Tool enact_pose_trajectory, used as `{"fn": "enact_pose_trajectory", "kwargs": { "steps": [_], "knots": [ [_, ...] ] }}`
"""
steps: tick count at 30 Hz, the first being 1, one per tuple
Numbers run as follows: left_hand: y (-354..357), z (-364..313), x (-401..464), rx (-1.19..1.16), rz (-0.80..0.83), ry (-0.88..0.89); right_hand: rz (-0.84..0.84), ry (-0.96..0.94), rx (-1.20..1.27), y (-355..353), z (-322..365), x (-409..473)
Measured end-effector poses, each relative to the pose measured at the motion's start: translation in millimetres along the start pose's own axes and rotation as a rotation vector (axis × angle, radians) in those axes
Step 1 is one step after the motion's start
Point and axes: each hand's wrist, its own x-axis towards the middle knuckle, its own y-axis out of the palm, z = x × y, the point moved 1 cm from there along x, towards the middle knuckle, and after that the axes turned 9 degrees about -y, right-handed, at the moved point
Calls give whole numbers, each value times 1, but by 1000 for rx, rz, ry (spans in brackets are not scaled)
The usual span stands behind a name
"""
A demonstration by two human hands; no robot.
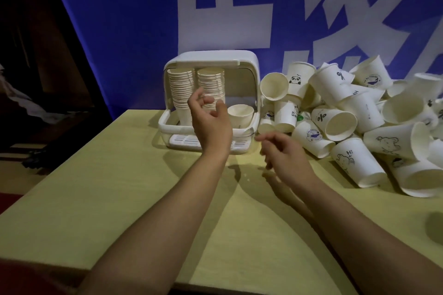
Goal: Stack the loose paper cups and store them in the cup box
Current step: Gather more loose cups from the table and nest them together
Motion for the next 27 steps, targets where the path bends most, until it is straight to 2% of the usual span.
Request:
{"fn": "enact_pose_trajectory", "kwargs": {
  "steps": [3, 5, 8, 11, 13, 17, 19, 21, 25, 27],
  "knots": [
    [8, -3, -42, -132, 85, -47, -196, -102, -21, -41, 28, 7],
    [21, -1, -68, -108, 230, -99, -254, -169, -179, -70, 37, 3],
    [41, 12, -104, 95, 618, -135, -262, -174, -555, -110, 30, -12],
    [46, 31, -136, 297, 959, -84, -165, -57, -895, -139, 8, -28],
    [41, 39, -144, 363, 1043, -36, -98, -22, -1035, -147, -7, -37],
    [28, 39, -140, 376, 995, -17, -29, -20, -1179, -145, -24, -45],
    [23, 40, -136, 335, 958, -50, -25, 15, -1158, -144, -25, -45],
    [21, 41, -133, 309, 920, -97, -77, 88, -996, -142, -24, -48],
    [22, 41, -136, 263, 981, -191, -229, 190, -309, -119, -12, -72],
    [23, 42, -142, 273, 998, -179, -217, 180, -131, -104, -6, -88]
  ]
}}
